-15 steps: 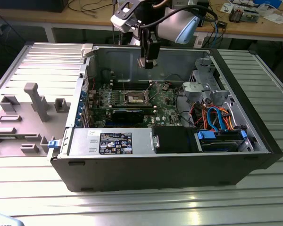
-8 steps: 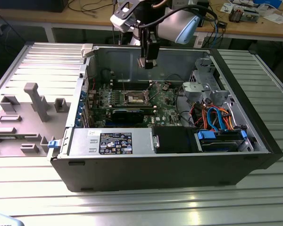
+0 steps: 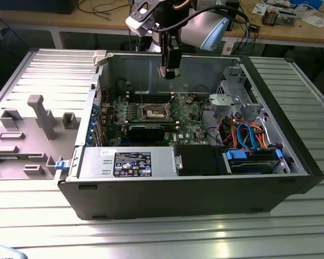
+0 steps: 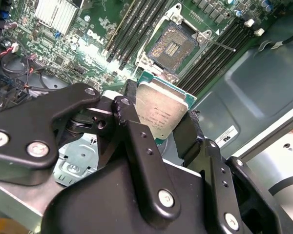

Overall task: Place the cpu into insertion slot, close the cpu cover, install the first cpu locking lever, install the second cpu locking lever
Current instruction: 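Place the cpu into insertion slot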

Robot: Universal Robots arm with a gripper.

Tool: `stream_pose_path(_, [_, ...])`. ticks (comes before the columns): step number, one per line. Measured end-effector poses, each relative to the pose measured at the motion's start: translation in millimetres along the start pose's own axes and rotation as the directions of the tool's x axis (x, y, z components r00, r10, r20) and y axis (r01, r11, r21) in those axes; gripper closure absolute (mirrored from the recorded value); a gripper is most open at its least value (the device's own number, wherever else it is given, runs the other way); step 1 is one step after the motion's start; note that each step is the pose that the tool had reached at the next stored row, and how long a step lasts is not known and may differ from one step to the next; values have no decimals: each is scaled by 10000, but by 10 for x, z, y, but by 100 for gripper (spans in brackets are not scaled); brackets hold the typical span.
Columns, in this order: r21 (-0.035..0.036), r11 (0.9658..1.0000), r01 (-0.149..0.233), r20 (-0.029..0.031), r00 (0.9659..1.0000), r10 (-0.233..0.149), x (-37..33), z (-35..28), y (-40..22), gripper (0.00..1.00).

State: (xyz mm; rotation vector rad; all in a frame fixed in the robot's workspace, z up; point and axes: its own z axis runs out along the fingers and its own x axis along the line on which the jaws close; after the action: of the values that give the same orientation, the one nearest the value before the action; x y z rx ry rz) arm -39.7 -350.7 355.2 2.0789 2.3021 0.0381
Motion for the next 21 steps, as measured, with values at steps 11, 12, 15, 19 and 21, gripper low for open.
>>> stream_pose_path(11, [5, 9994, -341, 16, 9994, 341, 0, 4, 0, 45])
stream_pose_path(12, [5, 9994, -342, 17, 9994, 342, 0, 4, 0, 45])
stream_pose_path(15, [4, 9994, -342, 17, 9994, 342, 0, 4, 0, 45])
stream_pose_path(19, [6, 9991, -425, 21, 9991, 425, 0, 6, -2, 45])
stream_pose_path(21, [7, 9987, -518, 25, 9987, 518, 0, 7, -4, 45])
